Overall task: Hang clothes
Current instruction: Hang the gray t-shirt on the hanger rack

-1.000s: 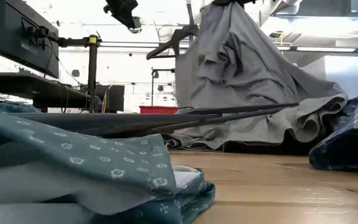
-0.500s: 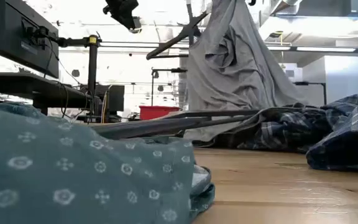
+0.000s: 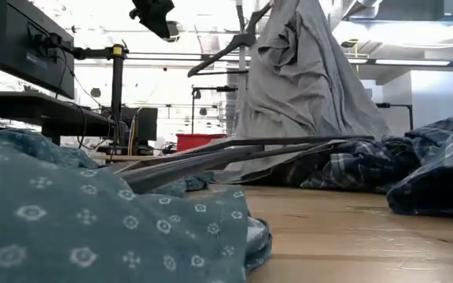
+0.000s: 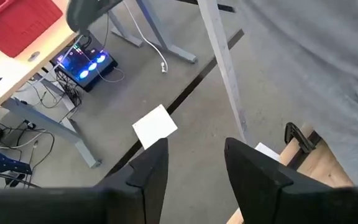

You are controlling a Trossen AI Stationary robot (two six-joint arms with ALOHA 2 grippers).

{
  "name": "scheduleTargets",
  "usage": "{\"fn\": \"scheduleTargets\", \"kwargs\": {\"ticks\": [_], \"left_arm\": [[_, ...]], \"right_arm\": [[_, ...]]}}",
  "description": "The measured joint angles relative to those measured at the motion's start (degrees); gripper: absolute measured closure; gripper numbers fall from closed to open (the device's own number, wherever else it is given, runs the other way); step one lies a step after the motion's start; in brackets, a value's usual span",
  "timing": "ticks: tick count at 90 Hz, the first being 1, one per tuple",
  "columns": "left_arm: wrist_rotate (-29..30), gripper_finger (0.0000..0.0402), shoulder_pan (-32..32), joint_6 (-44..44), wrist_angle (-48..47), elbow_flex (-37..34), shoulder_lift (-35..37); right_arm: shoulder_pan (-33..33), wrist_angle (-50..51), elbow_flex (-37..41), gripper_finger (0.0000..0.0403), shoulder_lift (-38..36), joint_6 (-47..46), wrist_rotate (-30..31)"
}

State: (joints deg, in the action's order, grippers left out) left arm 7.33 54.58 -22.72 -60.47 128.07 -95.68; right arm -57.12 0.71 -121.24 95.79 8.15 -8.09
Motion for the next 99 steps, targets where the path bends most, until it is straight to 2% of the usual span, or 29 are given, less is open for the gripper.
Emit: {"fn": "scheduleTargets", "kwargs": {"ticks": [18,40,54,72,99], "left_arm": [[0.0,0.0260,0.0,0.0,-0.6,0.0,0.0],[0.0,0.0260,0.0,-0.2,-1.0,0.0,0.0],[-0.6,0.0260,0.0,0.0,-2.6,0.0,0.0],[-5.7,0.0260,-0.8,1.6,-2.8,0.0,0.0],[-6.1,0.0260,-5.9,1.0,-3.1,0.0,0.0]], "right_arm": [[0.0,7.0,-0.6,0.0362,0.0,0.0,0.6],[-0.1,25.2,-0.7,0.0220,-0.5,1.6,1.1],[-0.5,40.3,-0.8,0.0162,-2.5,3.5,0.9],[-0.5,52.1,-0.6,0.0158,-5.9,2.7,2.2],[-0.6,54.7,-0.5,0.0166,-10.8,5.8,2.5]]}}
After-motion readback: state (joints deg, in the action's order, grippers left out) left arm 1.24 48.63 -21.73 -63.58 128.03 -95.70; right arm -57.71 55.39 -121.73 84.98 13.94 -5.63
